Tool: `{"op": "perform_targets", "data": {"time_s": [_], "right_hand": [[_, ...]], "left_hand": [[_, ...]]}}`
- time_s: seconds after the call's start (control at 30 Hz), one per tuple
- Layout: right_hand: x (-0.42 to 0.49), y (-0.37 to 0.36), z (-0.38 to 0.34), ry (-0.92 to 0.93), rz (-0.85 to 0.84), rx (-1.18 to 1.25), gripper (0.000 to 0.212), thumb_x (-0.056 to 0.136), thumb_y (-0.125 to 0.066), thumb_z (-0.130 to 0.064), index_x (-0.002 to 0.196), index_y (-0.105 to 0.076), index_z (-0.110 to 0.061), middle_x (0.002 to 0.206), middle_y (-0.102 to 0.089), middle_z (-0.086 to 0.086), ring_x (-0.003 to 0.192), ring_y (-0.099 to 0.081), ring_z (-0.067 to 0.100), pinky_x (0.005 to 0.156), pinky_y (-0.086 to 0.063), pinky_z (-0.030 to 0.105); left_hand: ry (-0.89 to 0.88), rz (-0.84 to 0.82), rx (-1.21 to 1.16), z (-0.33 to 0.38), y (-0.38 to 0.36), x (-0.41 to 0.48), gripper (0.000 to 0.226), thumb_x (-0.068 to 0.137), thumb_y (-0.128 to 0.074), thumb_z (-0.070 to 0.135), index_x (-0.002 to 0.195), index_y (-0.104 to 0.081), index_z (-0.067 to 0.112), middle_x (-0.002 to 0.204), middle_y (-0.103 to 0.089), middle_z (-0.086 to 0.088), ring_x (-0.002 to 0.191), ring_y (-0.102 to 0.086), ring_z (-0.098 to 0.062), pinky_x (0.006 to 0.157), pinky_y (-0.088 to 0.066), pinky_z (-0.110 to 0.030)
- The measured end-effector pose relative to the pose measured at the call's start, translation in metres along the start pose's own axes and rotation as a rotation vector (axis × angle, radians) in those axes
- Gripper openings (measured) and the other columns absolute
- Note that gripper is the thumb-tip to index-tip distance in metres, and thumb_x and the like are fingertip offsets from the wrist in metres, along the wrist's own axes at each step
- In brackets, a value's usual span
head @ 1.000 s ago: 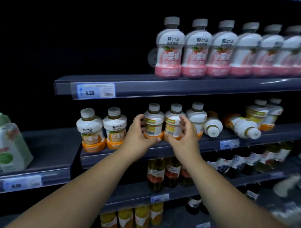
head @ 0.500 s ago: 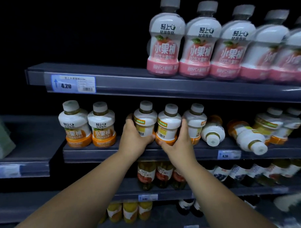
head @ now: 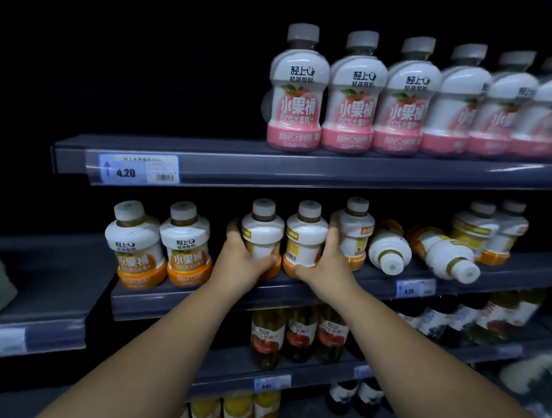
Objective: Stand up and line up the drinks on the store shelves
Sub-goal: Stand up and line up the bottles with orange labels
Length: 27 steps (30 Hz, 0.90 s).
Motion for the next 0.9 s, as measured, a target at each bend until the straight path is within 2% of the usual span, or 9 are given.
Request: {"op": "perform_targets", "data": {"time_s": [0.1,0.17,0.27,0.33,0.43,0.6,0.73,0.8,0.9], "right_hand": [[0.009,0.006,0.005,0.036,-0.018,-0.007,0.135,0.063,-0.094,-0.037,0.155,0.005,-0.036,0.154,-0.036,-0.005,0.131,-0.045,0.014,0.096,-0.037,0.024],[0.011,0.01,0.008,0.048,-0.029,-0.025,0.137,0.061,-0.094,-0.036,0.155,0.005,-0.037,0.158,-0.033,-0.003,0.137,-0.042,0.018,0.098,-0.035,0.024],[0.008,0.005,0.006,0.103,-0.129,-0.028,0.137,0.068,-0.089,-0.033,0.155,0.017,-0.039,0.157,-0.033,-0.003,0.133,-0.046,0.02,0.102,-0.043,0.031],[0.008,0.004,0.004,0.105,-0.131,-0.044,0.137,0.068,-0.089,-0.032,0.154,0.018,-0.04,0.158,-0.033,-0.002,0.134,-0.046,0.022,0.105,-0.045,0.036],[0.008,0.007,0.003,0.098,-0.054,-0.075,0.14,0.058,-0.095,-0.038,0.155,0.006,-0.038,0.158,-0.032,-0.002,0.139,-0.041,0.02,0.109,-0.041,0.036],[0.007,0.003,0.007,0.089,-0.142,-0.058,0.13,0.071,-0.086,-0.031,0.156,0.011,-0.039,0.156,-0.036,-0.004,0.132,-0.048,0.021,0.102,-0.046,0.036],[0.008,0.003,0.011,0.061,-0.157,-0.04,0.125,0.068,-0.091,-0.03,0.155,0.0,-0.04,0.154,-0.042,-0.006,0.133,-0.049,0.018,0.106,-0.045,0.038],[0.008,0.001,0.01,0.059,-0.171,-0.05,0.124,0.068,-0.091,-0.031,0.155,-0.004,-0.04,0.153,-0.042,-0.006,0.134,-0.049,0.018,0.106,-0.046,0.038],[0.01,0.002,0.008,0.076,-0.184,-0.076,0.12,0.067,-0.092,-0.032,0.153,-0.007,-0.041,0.152,-0.043,-0.006,0.132,-0.049,0.018,0.105,-0.047,0.039]], "left_hand": [[0.066,0.09,0.039,-0.004,-0.002,-0.005,0.121,0.044,-0.092,0.055,0.14,-0.028,0.019,0.131,-0.054,-0.001,0.119,-0.055,-0.021,0.097,-0.049,-0.038],[0.104,0.122,0.07,-0.007,0.001,-0.008,0.105,0.056,-0.092,0.044,0.136,-0.03,0.016,0.125,-0.056,-0.001,0.114,-0.057,-0.022,0.091,-0.048,-0.034],[0.107,0.035,0.058,-0.013,-0.004,-0.007,0.089,0.067,-0.088,0.029,0.135,-0.031,0.019,0.12,-0.057,0.002,0.114,-0.059,-0.02,0.088,-0.047,-0.032],[0.097,-0.022,0.052,-0.01,-0.006,-0.009,0.091,0.063,-0.091,0.029,0.132,-0.031,0.024,0.12,-0.056,0.005,0.112,-0.059,-0.016,0.092,-0.049,-0.033],[0.06,0.018,0.082,-0.006,-0.007,-0.011,0.098,0.051,-0.096,0.037,0.122,-0.03,0.027,0.121,-0.053,0.005,0.111,-0.057,-0.013,0.092,-0.05,-0.034],[0.086,-0.038,0.045,-0.008,-0.002,-0.01,0.089,0.064,-0.091,0.024,0.131,-0.033,0.019,0.115,-0.056,0.005,0.099,-0.058,-0.009,0.074,-0.044,-0.018],[0.045,-0.066,0.09,-0.001,0.001,-0.015,0.085,0.07,-0.088,0.019,0.134,-0.033,0.019,0.108,-0.052,0.014,0.089,-0.054,0.001,0.064,-0.042,-0.009],[0.012,-0.023,0.085,0.003,0.007,-0.019,0.089,0.067,-0.089,0.019,0.136,-0.033,0.022,0.115,-0.054,0.013,0.099,-0.058,-0.001,0.071,-0.046,-0.008],[-0.047,0.073,0.117,0.007,0.023,-0.029,0.105,0.066,-0.09,0.023,0.147,-0.025,0.031,0.143,-0.046,0.003,0.129,-0.049,-0.015,0.1,-0.049,-0.034]]}}
Point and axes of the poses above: each hand's wrist, its own x-axis towards the middle knuckle, its own y-axis out of the back of the hand, z = x × y, the point moved 10 cm from there along x, towards the middle knuckle
